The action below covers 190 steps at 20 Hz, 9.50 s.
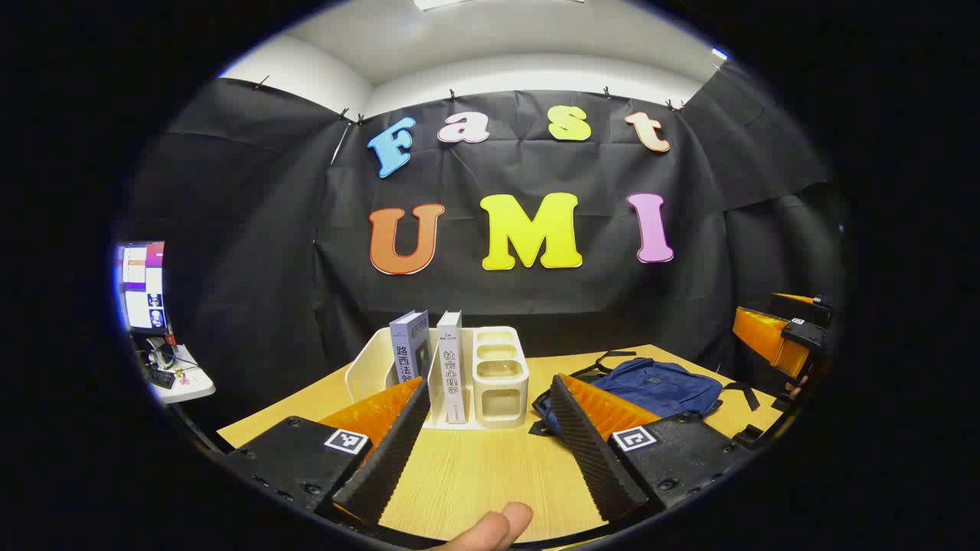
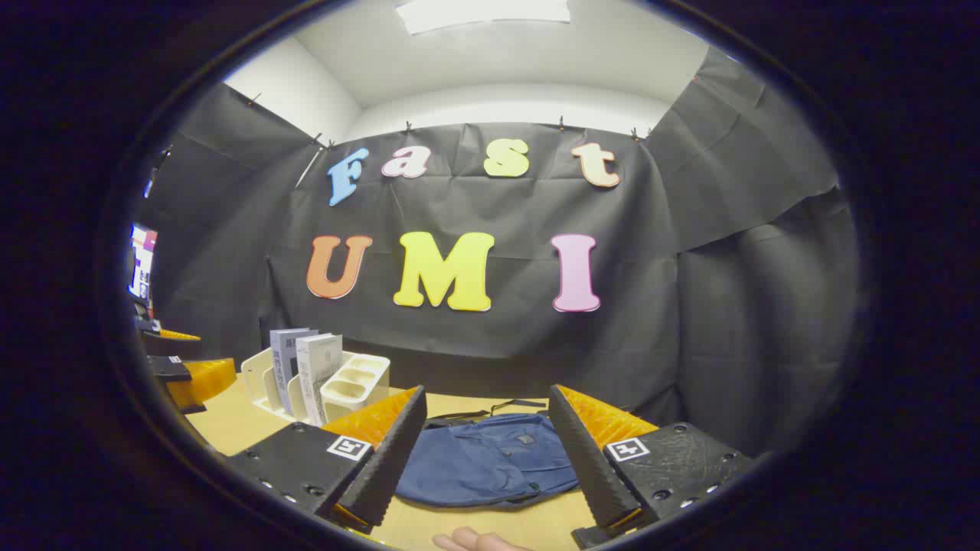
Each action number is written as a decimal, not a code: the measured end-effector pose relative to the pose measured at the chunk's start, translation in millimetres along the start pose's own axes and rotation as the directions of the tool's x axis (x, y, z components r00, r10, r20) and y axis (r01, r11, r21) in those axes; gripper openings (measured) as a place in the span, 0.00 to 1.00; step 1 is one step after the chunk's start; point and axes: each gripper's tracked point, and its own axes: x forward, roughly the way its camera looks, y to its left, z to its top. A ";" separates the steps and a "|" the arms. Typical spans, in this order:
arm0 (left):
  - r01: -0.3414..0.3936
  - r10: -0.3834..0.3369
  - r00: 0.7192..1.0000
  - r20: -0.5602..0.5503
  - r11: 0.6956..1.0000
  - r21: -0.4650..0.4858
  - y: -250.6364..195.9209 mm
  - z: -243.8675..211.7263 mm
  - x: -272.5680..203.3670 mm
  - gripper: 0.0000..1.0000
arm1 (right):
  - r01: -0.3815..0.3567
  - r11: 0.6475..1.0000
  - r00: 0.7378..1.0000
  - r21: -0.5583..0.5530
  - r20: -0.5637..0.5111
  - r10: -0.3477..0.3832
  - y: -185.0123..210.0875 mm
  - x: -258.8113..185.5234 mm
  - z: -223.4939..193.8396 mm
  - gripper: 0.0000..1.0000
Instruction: Open the schoolbag, grab two books from the bookshelf and put them into the schoolbag.
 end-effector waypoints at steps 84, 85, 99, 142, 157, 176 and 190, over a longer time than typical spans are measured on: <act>-0.177 0.177 0.980 -0.086 0.984 0.015 66.2 -14.1 57.2 0.99 | -0.069 0.978 0.960 -0.196 -0.279 0.012 -8.5 156.6 -47.0 0.00; -0.176 0.177 0.981 -0.072 0.984 0.023 68.7 -4.4 64.1 0.99 | -0.067 0.980 0.964 -0.188 -0.267 0.014 -16.5 159.9 -40.7 0.00; -0.127 0.137 0.979 -0.152 0.989 0.070 64.1 53.0 194.3 0.99 | -0.123 0.981 0.963 -0.149 -0.256 0.082 -56.4 183.3 -19.6 0.00; 0.015 0.061 0.597 -0.800 0.996 0.087 68.4 -23.8 274.7 0.47 | -0.093 0.995 0.967 -0.030 -0.239 0.084 -96.8 189.7 -48.9 0.00; -0.135 -0.117 0.689 -0.715 0.949 -0.285 74.4 -8.6 151.5 0.47 | -0.110 0.994 0.961 -0.019 -0.255 0.102 -75.8 204.6 -52.6 0.00; -0.014 -0.502 0.714 -0.488 0.687 -0.726 -39.9 -17.0 116.9 0.46 | -0.118 0.990 0.968 -0.082 -0.231 0.096 -58.3 198.7 -33.0 0.00; -0.021 -0.599 0.717 -0.357 0.493 -0.870 -201.6 -47.7 231.0 0.46 | -0.105 0.992 0.978 -0.077 -0.190 0.089 -77.9 205.2 -5.3 0.00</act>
